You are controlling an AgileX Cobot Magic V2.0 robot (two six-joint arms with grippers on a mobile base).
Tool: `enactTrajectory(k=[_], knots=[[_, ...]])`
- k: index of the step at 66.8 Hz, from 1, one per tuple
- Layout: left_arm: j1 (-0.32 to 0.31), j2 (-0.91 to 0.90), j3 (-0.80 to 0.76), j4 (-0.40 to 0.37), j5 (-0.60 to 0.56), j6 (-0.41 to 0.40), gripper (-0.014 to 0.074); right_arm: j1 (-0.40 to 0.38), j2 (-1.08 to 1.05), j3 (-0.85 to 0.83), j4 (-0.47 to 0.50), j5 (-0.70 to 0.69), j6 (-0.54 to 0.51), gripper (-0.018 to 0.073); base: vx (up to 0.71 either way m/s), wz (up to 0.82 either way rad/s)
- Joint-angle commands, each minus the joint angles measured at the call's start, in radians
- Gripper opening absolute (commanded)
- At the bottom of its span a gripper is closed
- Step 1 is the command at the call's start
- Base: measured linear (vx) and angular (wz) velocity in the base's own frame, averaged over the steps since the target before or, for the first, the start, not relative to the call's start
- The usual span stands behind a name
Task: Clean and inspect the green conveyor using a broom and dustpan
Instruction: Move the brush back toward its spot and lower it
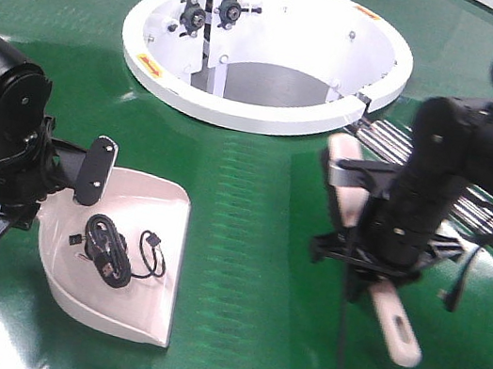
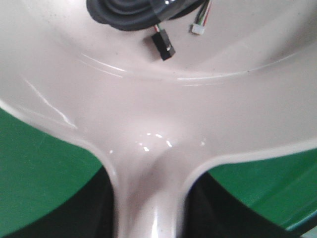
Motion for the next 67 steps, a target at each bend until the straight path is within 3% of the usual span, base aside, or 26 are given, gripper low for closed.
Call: enactTrajectory(k=[1,67], knots=[[-0.006,-0.047,-0.027,-0.009,-0.01,-0.001,0.0003,-0.048,-0.058,0.015,0.001,-0.024,-0.037,-0.0004,0.0,0.0],[-0.006,-0.047,-0.027,-0.009,-0.01,-0.001,0.0003,-0.065,-0.014,0.032,-0.048,-0.032,-0.063,-0.0001,0.0,0.0]])
